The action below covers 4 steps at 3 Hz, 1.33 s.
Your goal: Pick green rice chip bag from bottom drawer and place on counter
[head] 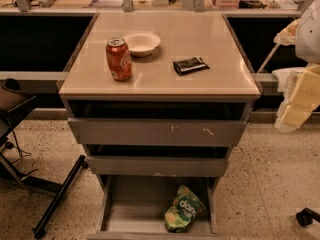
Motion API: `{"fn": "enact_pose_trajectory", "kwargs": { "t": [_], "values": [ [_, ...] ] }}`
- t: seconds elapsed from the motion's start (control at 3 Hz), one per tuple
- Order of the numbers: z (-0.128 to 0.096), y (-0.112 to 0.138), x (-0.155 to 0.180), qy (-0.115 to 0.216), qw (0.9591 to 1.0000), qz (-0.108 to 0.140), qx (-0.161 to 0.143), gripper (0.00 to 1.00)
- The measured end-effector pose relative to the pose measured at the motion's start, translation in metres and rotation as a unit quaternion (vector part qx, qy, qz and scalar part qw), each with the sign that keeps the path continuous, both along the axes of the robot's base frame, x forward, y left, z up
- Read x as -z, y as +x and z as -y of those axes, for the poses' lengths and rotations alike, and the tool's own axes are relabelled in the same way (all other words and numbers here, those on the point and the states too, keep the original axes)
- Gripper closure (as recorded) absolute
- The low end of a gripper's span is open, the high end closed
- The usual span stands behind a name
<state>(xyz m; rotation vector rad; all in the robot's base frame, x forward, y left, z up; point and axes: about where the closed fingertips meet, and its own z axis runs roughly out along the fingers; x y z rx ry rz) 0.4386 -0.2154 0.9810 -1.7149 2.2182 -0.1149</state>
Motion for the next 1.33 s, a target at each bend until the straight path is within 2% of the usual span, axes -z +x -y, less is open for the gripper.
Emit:
{"fn": "enact_pose_trajectory", "kwargs": {
  "t": [0.33,0.67,1.0,1.33],
  "values": [
    [0.000,0.000,0.000,0.000,1.0000,0.000,0.000,0.00],
    [-0.003,0.000,0.013,0.016,0.9998,0.001,-0.008,0.00],
    [-0.013,-0.002,0.072,0.065,0.9976,-0.015,-0.019,0.00],
    [-0.022,-0.009,0.163,0.114,0.9923,-0.047,0.008,0.00]
  ]
}}
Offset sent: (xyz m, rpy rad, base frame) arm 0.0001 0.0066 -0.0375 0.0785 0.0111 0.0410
